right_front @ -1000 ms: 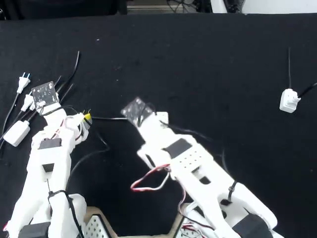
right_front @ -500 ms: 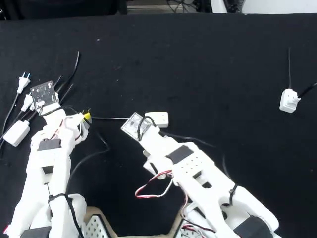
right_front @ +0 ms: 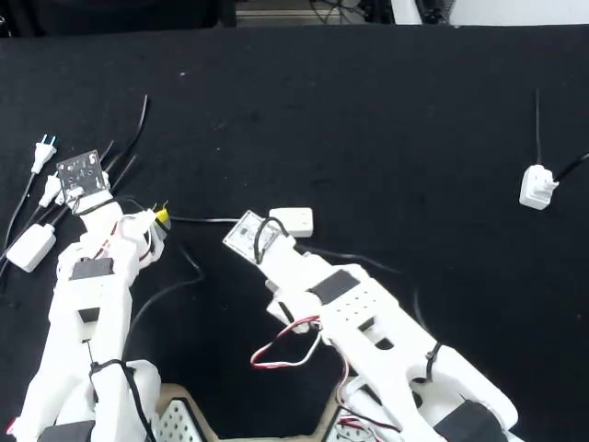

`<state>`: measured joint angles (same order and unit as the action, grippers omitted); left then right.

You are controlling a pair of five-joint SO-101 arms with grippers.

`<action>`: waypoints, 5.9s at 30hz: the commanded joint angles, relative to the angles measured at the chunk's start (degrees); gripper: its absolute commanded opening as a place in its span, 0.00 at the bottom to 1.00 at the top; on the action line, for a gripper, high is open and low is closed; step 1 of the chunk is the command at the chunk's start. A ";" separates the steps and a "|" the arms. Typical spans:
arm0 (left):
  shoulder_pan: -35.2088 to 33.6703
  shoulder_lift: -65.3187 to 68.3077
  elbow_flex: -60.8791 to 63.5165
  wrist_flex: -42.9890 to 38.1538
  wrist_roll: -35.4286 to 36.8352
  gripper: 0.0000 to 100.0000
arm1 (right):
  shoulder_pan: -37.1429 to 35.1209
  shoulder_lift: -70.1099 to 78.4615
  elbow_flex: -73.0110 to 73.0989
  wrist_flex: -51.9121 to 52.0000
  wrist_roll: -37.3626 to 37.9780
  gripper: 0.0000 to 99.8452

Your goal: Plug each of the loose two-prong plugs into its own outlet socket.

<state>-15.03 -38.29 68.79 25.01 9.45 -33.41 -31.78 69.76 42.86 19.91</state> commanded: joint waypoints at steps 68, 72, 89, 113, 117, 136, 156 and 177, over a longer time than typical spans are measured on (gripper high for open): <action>-0.13 -1.58 -2.95 0.26 0.35 0.26 | -2.11 1.63 -0.22 -5.45 -5.10 0.09; -0.13 -1.58 -2.95 0.26 0.35 0.26 | -2.55 -5.23 3.38 -5.63 -5.10 0.09; -0.13 -1.58 -2.68 0.35 0.44 0.26 | -2.64 3.12 -0.84 -5.89 -5.19 0.09; 0.57 -1.93 -3.56 3.87 0.70 0.26 | -2.46 -31.34 4.44 6.07 -4.75 0.01; 1.45 -6.68 -3.12 6.68 0.70 0.26 | -2.64 -31.96 2.07 -1.49 -5.10 0.01; 7.52 -42.90 13.76 7.30 0.53 0.26 | -15.56 -16.48 8.40 -29.63 -18.11 0.01; 15.25 -46.68 17.89 6.86 -7.74 0.26 | -19.25 -16.84 11.47 -35.34 -18.11 0.01; 15.60 -46.15 19.21 5.10 -7.91 0.26 | -16.18 -29.05 12.26 -25.14 -18.11 0.01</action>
<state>-0.35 -84.35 88.48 31.16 2.33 -50.73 -55.34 82.59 14.64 2.07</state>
